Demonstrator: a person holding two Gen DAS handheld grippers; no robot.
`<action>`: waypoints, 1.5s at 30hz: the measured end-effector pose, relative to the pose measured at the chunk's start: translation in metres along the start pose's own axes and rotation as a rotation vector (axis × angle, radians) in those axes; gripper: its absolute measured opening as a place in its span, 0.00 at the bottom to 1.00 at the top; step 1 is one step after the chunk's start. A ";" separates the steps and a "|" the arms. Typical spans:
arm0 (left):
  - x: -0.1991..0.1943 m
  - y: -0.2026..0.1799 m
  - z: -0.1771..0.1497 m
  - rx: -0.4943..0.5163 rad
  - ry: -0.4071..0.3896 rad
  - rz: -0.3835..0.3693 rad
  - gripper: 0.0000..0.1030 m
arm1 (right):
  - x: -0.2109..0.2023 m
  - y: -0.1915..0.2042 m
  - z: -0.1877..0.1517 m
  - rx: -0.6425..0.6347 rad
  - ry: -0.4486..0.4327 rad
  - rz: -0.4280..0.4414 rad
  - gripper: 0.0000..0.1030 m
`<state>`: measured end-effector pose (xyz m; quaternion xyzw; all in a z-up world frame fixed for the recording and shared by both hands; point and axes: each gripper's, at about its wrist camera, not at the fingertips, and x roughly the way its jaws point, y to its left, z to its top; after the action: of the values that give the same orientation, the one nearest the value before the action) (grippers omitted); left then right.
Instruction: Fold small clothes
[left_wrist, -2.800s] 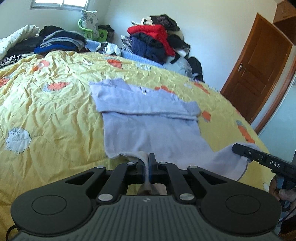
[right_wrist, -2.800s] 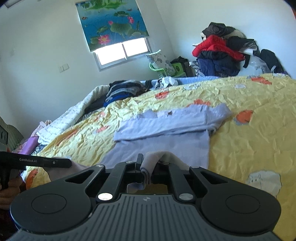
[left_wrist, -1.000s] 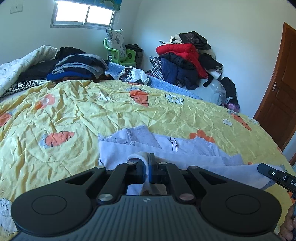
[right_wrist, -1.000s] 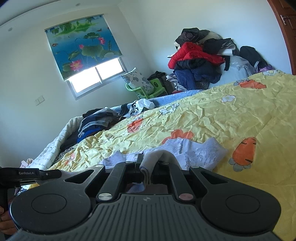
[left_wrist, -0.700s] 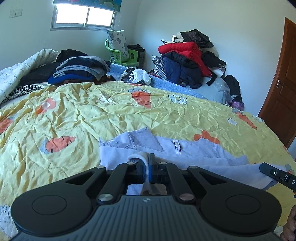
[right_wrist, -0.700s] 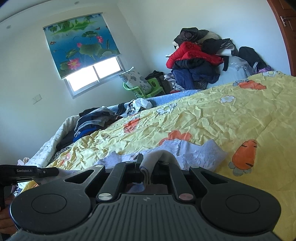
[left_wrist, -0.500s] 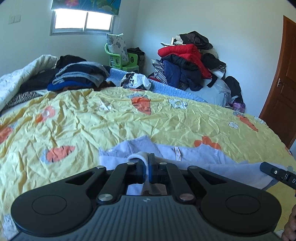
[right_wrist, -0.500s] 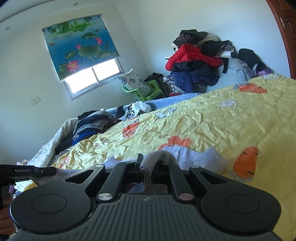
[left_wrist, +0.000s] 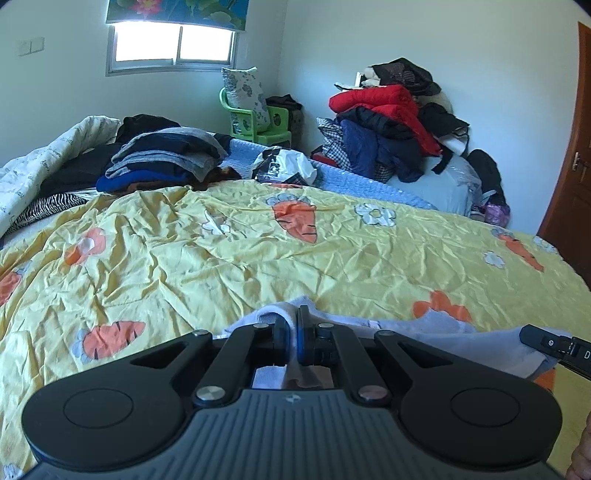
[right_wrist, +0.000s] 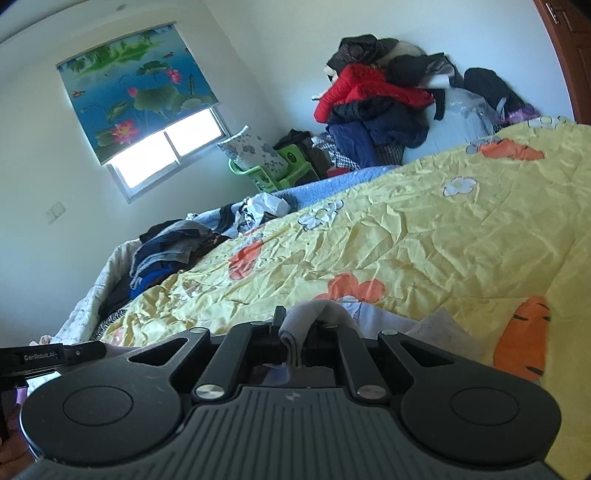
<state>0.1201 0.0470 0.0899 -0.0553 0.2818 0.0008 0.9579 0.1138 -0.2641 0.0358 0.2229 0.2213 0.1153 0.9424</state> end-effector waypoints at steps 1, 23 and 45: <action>0.006 0.000 0.001 0.000 0.003 0.006 0.04 | 0.007 -0.001 0.001 0.004 0.007 -0.003 0.11; 0.111 0.023 0.001 -0.125 0.238 -0.032 0.04 | 0.102 -0.052 0.009 0.235 0.296 0.083 0.34; 0.138 0.076 0.041 -0.439 0.267 0.022 0.05 | 0.095 -0.029 0.022 0.042 0.215 0.139 0.42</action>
<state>0.2555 0.1230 0.0413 -0.2583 0.3994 0.0649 0.8772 0.2105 -0.2677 0.0053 0.2435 0.3073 0.1988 0.8982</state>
